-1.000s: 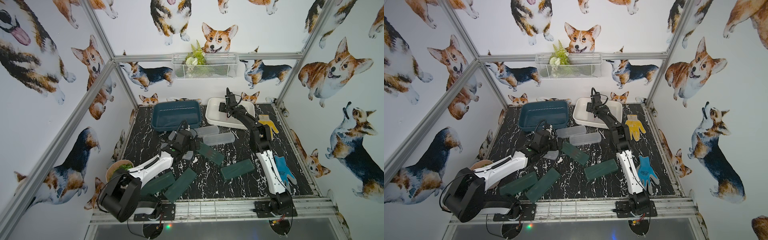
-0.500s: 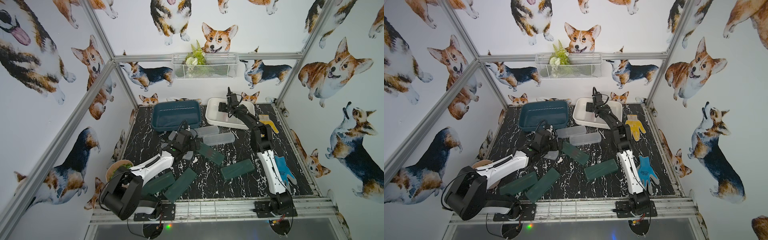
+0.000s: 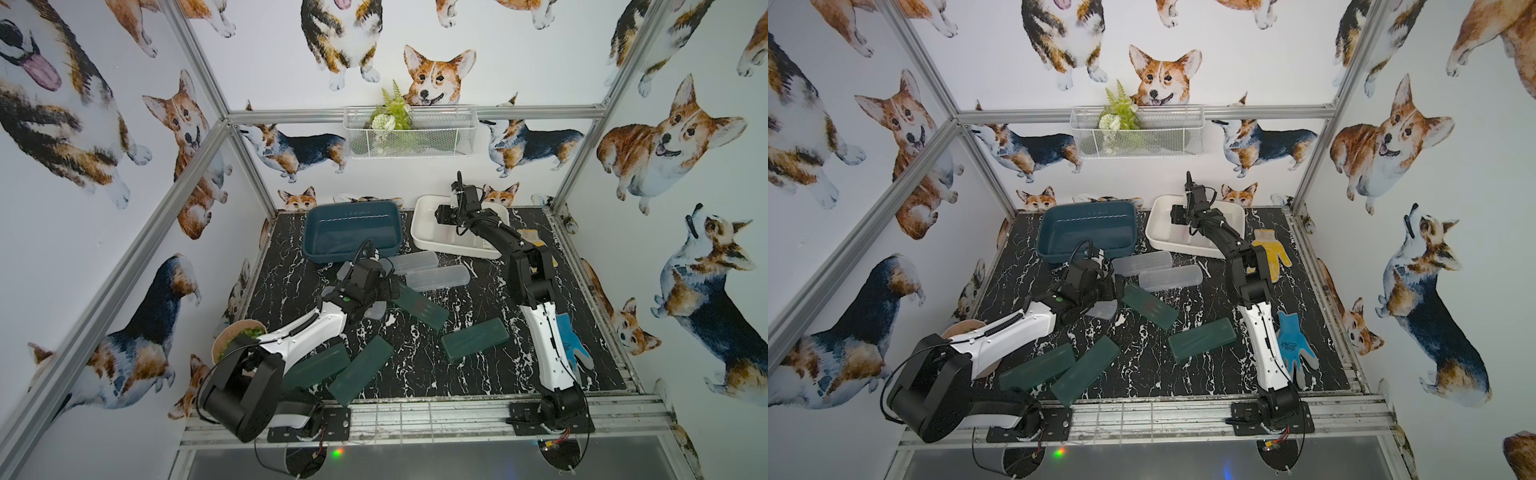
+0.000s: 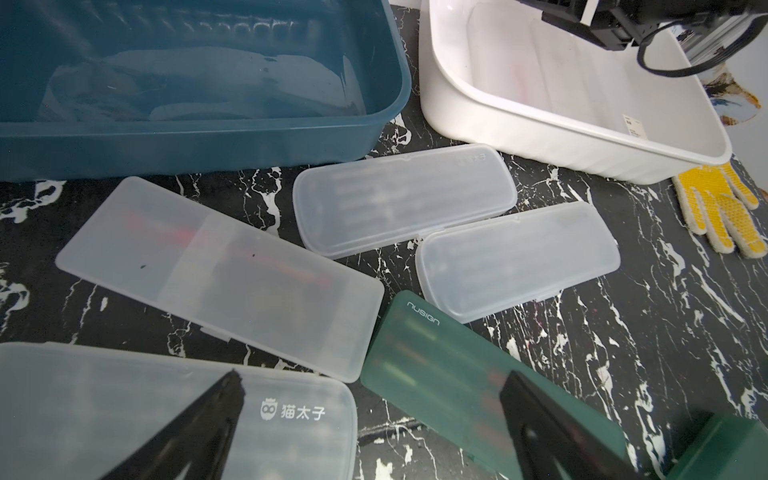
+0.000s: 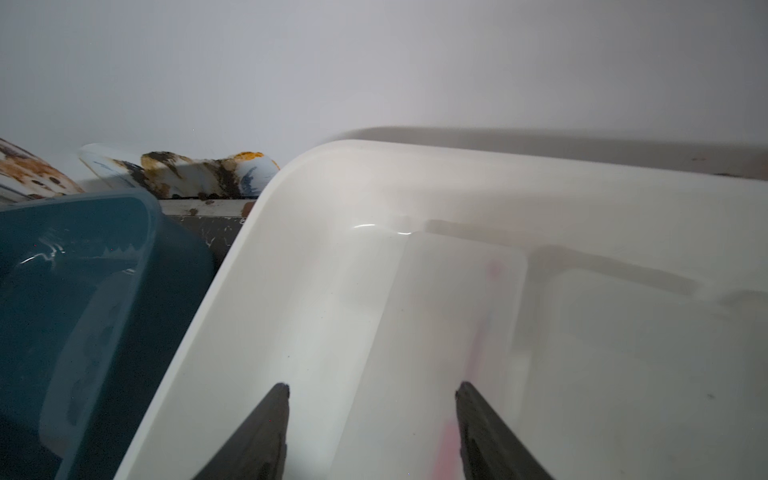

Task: Place the pencil cases by color into the storage box
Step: Place the pencil case at the storage box.

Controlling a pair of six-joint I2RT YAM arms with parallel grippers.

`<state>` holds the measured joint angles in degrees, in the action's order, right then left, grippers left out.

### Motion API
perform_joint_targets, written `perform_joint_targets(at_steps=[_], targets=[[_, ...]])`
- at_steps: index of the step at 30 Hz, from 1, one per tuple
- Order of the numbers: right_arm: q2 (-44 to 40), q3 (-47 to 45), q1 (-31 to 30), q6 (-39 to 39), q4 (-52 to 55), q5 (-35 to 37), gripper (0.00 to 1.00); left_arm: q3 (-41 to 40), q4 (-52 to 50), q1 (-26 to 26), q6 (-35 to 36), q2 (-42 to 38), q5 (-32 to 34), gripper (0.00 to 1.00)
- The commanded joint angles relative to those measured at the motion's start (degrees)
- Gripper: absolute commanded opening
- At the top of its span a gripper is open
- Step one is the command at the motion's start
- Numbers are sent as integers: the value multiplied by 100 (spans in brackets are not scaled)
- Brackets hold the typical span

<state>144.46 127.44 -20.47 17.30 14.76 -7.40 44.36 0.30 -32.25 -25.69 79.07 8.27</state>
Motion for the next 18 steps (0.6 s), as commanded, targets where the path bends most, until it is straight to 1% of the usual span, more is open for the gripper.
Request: perform_joint_targets(at_steps=[1,3,10,18], targets=[[223,168,-139,292,-261,-493,64,29,31,17,-19,-49,38,99],[346,303,-219,351,-197,-496,64,28,24,17,-15,-66,43,99],[781,828,-382,609,256,-154,64,-28,-45,26,-7,-187,110,99],[924,1151,-370,858,857,520,64,-23,-112,44,17,-225,144,99]])
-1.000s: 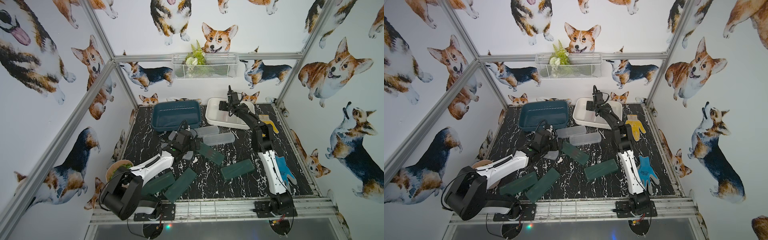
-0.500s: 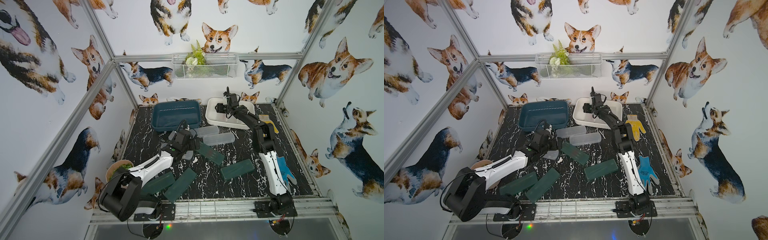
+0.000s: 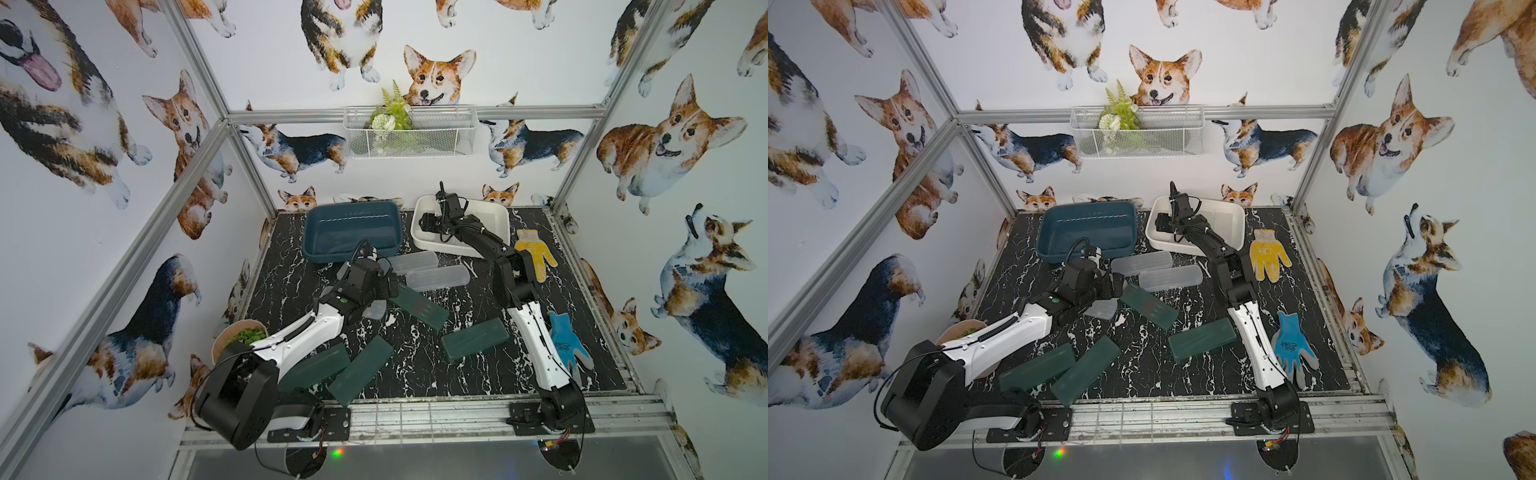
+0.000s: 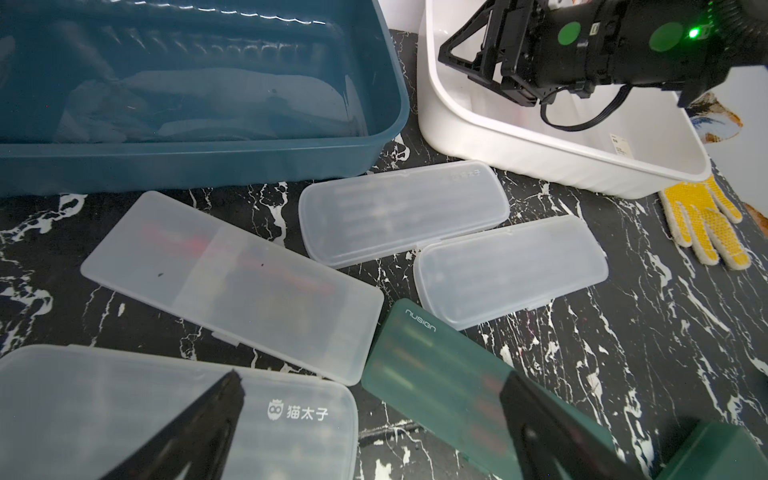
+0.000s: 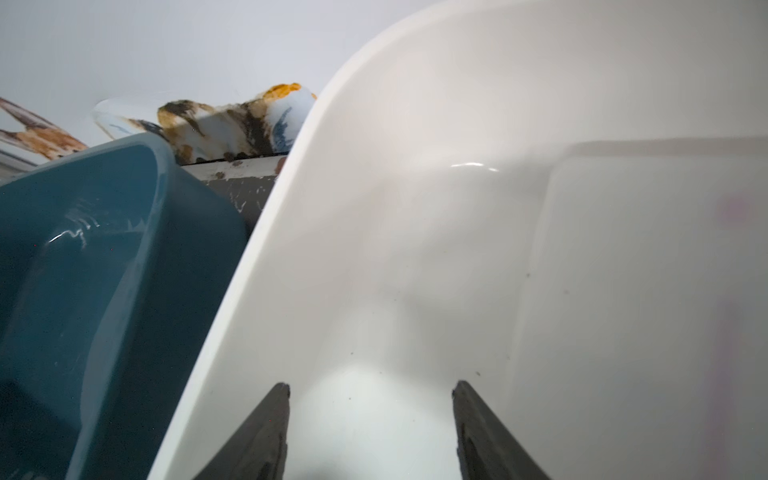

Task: Place the pencil cases by color into the storage box
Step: Place the pencil case at the storage box, then pick up the pencil case from the center of the board.

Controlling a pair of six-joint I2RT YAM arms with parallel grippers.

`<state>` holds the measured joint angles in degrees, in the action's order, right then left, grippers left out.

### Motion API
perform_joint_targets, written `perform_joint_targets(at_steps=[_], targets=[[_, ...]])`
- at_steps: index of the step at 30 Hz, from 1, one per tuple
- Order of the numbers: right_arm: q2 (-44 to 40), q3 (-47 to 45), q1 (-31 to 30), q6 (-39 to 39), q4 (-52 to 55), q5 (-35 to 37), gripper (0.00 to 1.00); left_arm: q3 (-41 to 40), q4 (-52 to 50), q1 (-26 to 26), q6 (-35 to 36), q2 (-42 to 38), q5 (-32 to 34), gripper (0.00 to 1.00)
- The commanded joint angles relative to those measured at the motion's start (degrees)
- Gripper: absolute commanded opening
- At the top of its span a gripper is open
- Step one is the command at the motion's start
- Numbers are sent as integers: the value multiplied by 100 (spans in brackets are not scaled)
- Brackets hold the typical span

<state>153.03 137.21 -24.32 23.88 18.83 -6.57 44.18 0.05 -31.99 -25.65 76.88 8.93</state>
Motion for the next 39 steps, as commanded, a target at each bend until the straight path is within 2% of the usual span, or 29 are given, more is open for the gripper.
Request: perform_joint_targets(at_steps=[1,6,10,15,21,27,32,39], targets=[[93,232,22,233,555,490,64,10,-109,17,8,2,87,99],[83,261,183,436,910,581,65,55,-246,26,-43,18,200,99],[-238,-196,272,372,605,300,67,149,-441,52,-117,54,373,99],[-1076,-1145,250,-175,-282,-185,70,225,-745,180,-298,39,475,99],[-2128,-2207,64,-814,-977,-424,74,160,-1021,590,-710,-123,199,100],[-3085,-3528,-253,-1660,-1511,-676,77,186,-1579,944,-1082,-376,302,100],[-3812,-4743,-337,-2259,-2016,-1286,79,197,-2076,1164,-1400,-605,482,100],[-4379,-5641,-463,-3352,-1755,-1855,80,106,-2389,1277,-1733,-833,577,100]])
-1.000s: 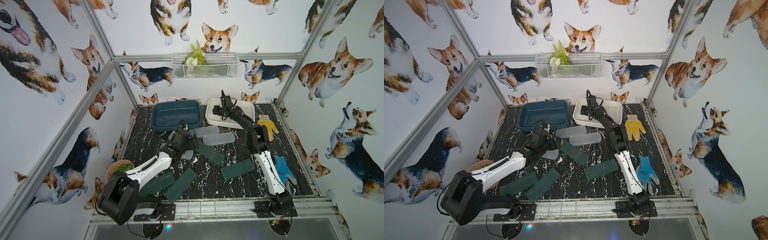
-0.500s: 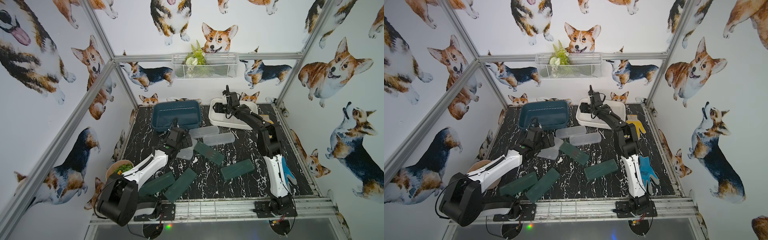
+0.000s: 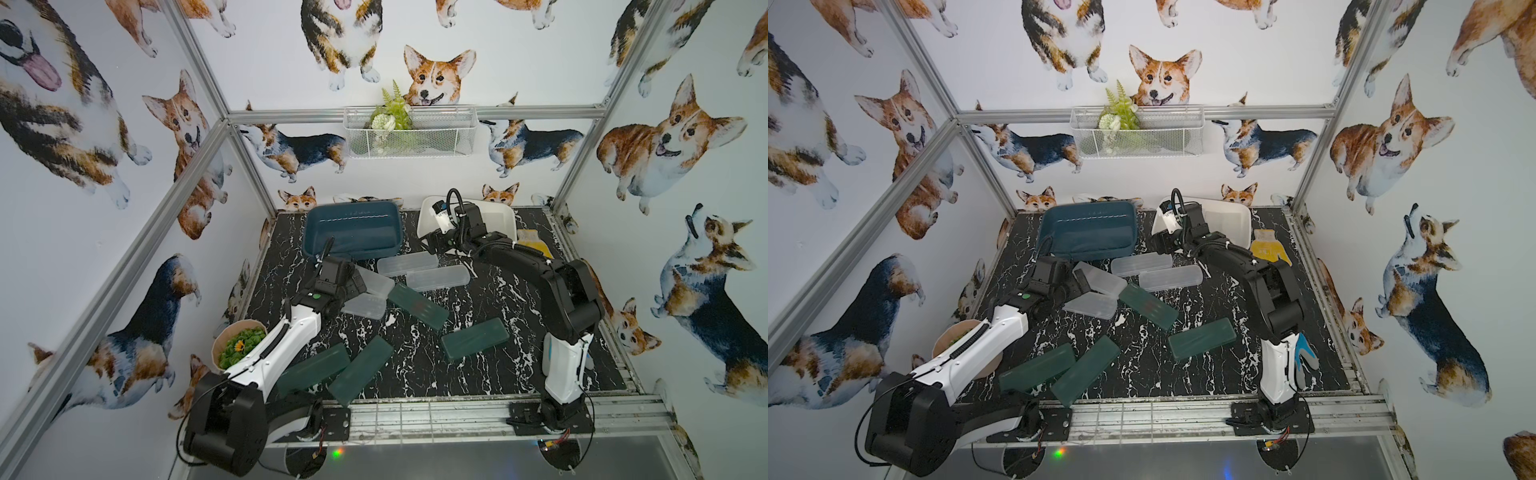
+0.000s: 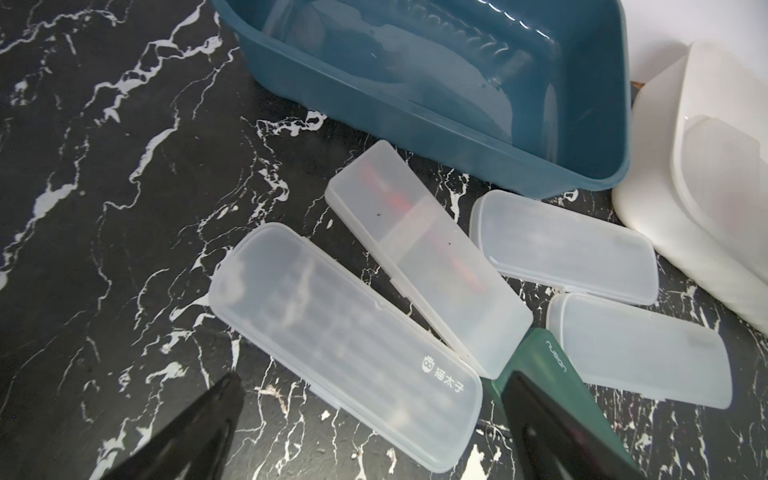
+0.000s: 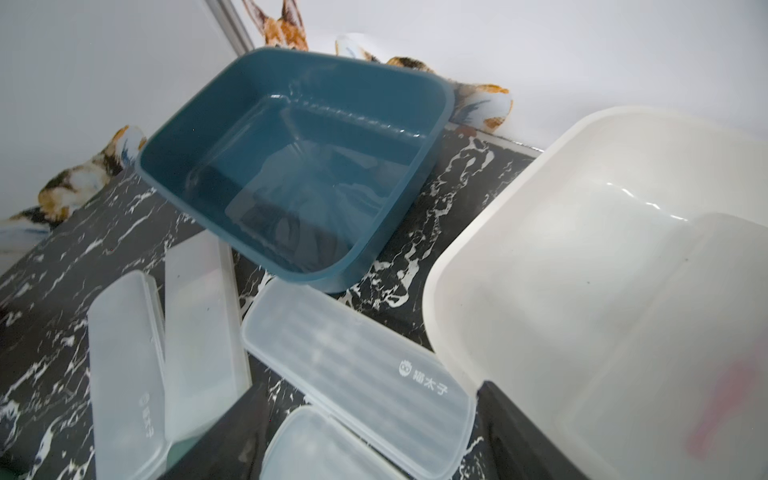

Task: Place the pencil cases by color into the storage box
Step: Pick up the pencil case from the center of the board.

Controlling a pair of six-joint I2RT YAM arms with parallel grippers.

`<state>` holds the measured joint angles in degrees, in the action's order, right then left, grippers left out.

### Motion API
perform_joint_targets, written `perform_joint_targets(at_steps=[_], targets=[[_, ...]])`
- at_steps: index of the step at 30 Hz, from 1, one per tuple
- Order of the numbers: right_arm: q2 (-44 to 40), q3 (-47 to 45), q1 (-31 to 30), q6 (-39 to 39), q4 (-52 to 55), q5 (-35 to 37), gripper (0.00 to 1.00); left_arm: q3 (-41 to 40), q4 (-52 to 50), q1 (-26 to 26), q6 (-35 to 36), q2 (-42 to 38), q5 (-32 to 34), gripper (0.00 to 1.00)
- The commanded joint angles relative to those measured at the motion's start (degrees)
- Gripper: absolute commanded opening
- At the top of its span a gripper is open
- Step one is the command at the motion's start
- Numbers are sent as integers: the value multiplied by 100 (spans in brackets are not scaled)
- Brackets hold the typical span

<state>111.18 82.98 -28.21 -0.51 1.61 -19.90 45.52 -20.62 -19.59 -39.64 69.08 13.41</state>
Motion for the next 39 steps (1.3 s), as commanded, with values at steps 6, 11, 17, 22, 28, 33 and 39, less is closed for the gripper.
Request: perform_joint_targets(at_steps=[6,11,17,22,28,33,39], targets=[[-298,-312,-284,-1947,738,-705,80,-175,-358,103,-521,-129,22,100],[-191,-300,-679,-2135,688,-852,80,-233,-503,336,-657,-145,-99,100],[169,-199,-1394,-2194,495,-568,80,-134,-830,559,-753,-132,-28,100],[482,-103,-1963,-2186,286,-257,80,39,-1180,713,-852,-55,57,100],[896,102,-2305,-1887,-153,554,80,-15,-1216,869,-906,-208,-14,100],[1157,262,-2312,-1379,-565,1172,80,-32,-1210,940,-864,-289,-40,100],[1464,615,-2279,-1292,-437,1370,80,-82,-1076,958,-800,-292,-110,100]])
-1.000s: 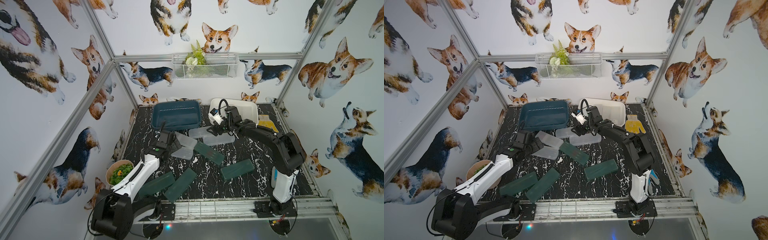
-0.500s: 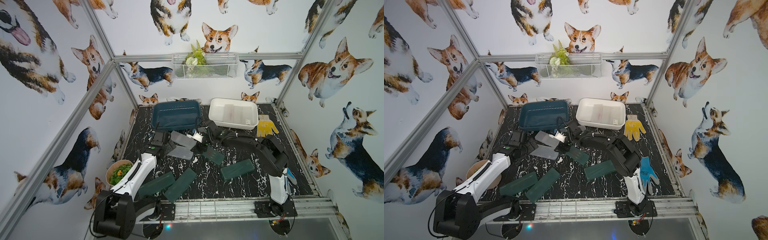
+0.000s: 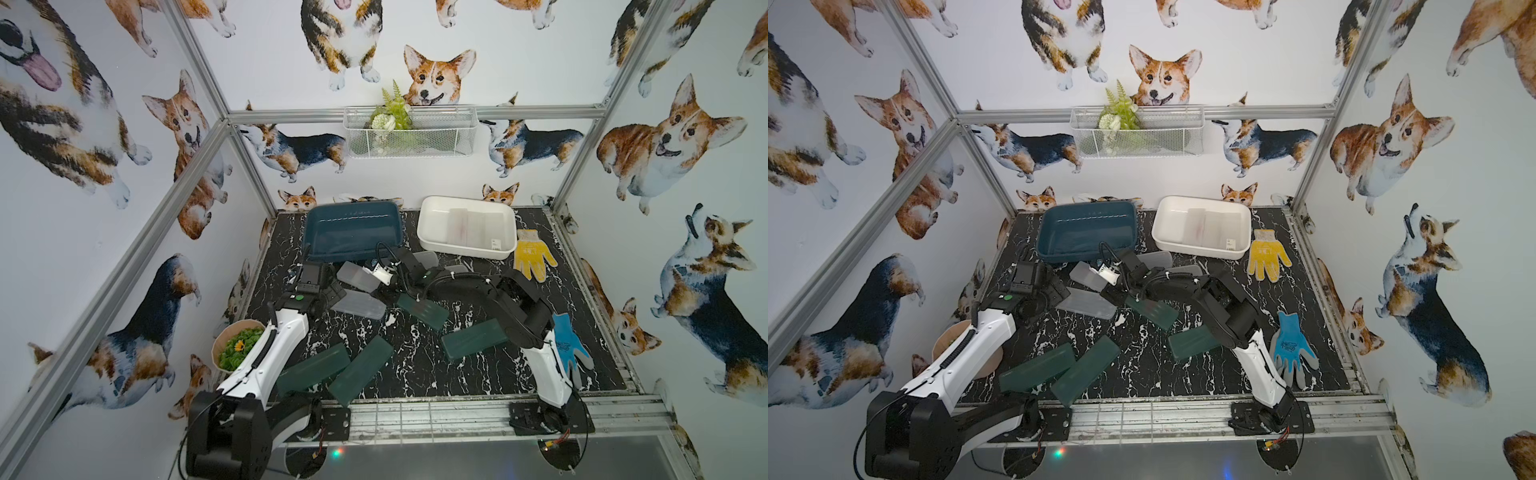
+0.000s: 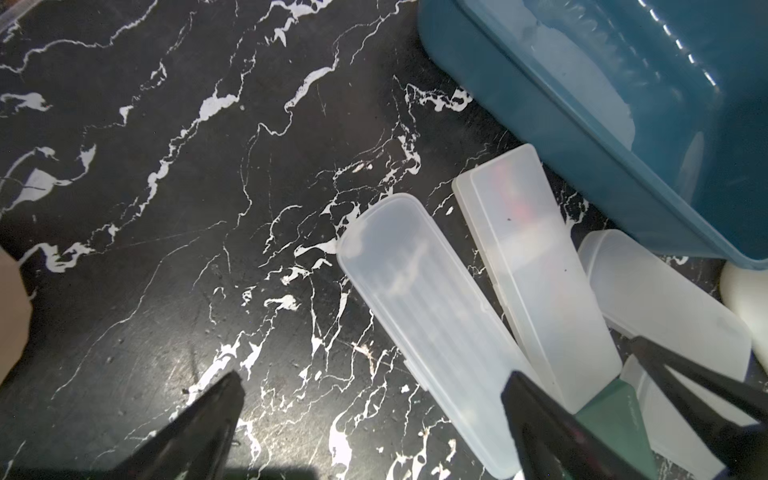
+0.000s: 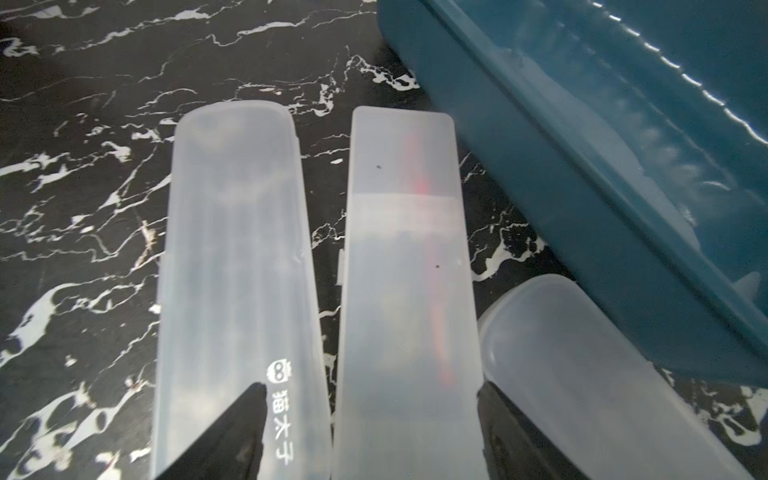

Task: Place the pencil cases by color into the storage box
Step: Pick up the pencil case from the center of the board.

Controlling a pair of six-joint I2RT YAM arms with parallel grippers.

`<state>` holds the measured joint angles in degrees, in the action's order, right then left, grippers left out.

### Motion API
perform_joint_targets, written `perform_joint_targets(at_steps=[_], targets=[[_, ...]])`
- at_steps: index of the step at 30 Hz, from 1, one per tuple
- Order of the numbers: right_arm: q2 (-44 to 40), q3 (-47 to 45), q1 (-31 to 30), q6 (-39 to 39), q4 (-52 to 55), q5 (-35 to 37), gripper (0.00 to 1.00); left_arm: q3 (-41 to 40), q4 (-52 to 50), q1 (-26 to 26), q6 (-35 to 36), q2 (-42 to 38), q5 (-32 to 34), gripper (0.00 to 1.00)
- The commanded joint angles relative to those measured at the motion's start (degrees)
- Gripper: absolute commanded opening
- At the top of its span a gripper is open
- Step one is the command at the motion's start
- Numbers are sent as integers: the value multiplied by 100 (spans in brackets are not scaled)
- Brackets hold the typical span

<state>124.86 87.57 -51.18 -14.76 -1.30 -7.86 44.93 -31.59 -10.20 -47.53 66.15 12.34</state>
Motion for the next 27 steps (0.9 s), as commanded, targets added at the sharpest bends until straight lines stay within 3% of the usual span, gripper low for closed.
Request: perform_joint_targets(at_steps=[1,6,15,27], targets=[[141,222,41,192,-105,130,80,-26,43,18,-4,10,-15,100],[332,385,250,521,-71,-221,79,-99,251,26,33,95,-134,100],[494,584,310,443,89,-578,80,-232,512,27,130,78,-166,100],[945,1517,170,361,1362,-195,80,-335,943,26,62,207,-370,100]])
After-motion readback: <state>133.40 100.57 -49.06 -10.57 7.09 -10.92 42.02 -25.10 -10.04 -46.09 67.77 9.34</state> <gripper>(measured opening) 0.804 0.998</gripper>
